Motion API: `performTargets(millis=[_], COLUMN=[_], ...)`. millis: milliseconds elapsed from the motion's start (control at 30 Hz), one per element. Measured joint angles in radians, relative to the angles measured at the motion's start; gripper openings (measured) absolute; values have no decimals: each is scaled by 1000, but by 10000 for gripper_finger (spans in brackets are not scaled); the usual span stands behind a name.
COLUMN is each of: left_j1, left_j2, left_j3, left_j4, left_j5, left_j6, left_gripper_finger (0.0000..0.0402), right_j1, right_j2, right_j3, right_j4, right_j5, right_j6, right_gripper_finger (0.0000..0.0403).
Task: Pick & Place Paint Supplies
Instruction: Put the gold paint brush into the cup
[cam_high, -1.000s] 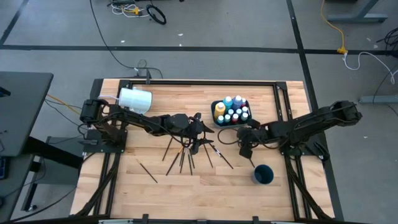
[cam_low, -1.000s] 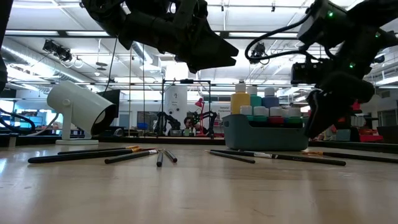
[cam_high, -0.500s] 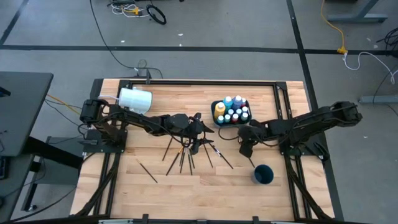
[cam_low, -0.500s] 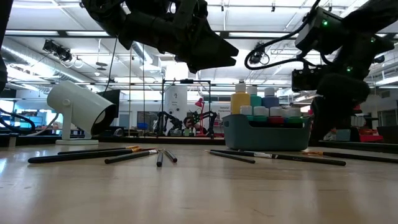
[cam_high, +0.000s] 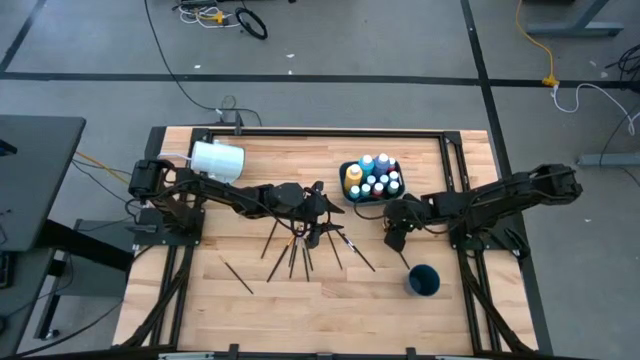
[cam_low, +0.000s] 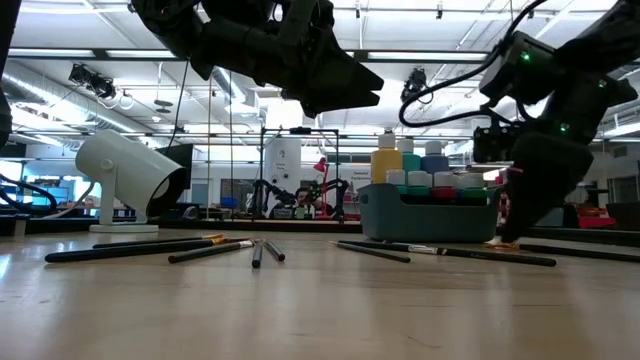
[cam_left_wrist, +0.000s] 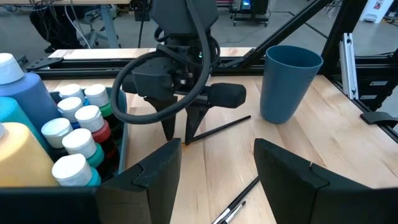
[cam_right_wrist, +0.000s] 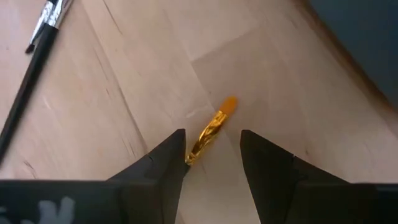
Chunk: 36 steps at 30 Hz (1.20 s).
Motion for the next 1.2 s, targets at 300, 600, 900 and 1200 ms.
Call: performTargets(millis=[300, 600, 900, 1200], left_j1=[0, 0, 0, 0], left_j2=[0, 0, 0, 0], left_j3=[0, 0, 0, 0], left_j4=[0, 0, 0, 0], left_j5=[0, 0, 0, 0], left_j6=[0, 0, 0, 0], left_gripper_finger=[210, 210, 210, 210], right_j1=[1, 1, 1, 8], right_j2=[-2, -4, -1, 3], right_j3=[-34, -63, -69, -25], right_j4=[40, 49, 120, 103], right_j5=[20, 44, 38, -64], right_j6=[-26, -93, -153, -230], right_gripper_finger=[151, 63, 12, 3])
